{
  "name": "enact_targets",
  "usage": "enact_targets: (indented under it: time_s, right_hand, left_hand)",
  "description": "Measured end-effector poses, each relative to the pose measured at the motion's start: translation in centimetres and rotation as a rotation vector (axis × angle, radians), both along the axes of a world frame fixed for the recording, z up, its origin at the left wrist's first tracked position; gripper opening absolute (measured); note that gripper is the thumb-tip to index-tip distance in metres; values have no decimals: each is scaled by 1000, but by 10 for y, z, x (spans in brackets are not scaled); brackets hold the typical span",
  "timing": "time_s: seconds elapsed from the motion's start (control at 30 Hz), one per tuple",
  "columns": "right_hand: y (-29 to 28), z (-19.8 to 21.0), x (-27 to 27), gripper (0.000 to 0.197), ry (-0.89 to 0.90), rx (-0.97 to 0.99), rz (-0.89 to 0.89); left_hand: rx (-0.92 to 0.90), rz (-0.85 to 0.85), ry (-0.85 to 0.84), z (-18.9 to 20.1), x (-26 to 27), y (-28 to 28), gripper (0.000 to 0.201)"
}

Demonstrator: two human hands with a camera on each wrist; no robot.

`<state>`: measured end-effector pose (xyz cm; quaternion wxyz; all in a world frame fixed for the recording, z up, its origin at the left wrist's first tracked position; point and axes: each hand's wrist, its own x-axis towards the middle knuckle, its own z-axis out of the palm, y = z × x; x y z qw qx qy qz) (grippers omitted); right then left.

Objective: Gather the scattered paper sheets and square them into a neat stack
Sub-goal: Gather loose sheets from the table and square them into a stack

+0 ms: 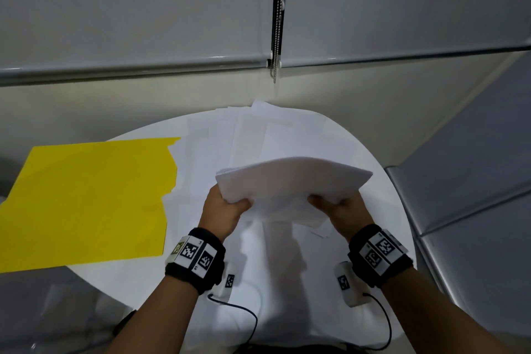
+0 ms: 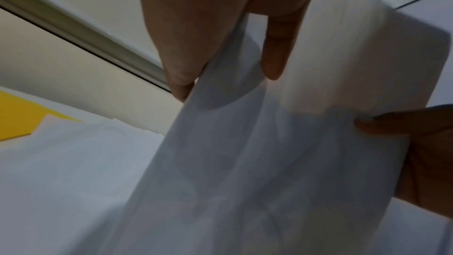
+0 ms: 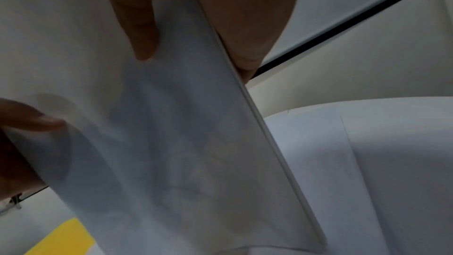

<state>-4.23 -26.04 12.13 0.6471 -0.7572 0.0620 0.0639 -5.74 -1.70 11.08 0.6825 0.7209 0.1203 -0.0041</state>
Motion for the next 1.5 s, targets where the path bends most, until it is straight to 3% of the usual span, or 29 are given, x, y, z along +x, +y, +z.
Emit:
enact_targets:
  time_s: [0.27,0.43,0.6,0.67,0.9,1.0,1.3,1.5]
  right_hand:
    - [0,5,-2,27,-33,79,-47]
    - [-2,26,3,22,-124,41,-16]
    - [-4,37,4,31,-160,101,64]
    - [-5,32,3,31,-156,76,87]
    - [-8,35,3,22,-155,66,87]
    - [-6,35,8,28,-150,89,82]
    - [7,-18,12,40,99,63,37]
    - [8,-13,19,35,72,35,26]
  left_hand:
    - [-4,-51,-36,13,-2,4,37]
    - [32,-89,-98,37,3,9,25]
    - [43,-131,-187,47,6,16,39]
    - [50,-166,-190,46,5,16,31]
    - [42,-204,-160,45,6,20,29]
    - [8,-191,-105,39,11,19,30]
    - [-50,-161,136,-13,13,16,48]
    - [-21,-72,109,-15,18,14,40]
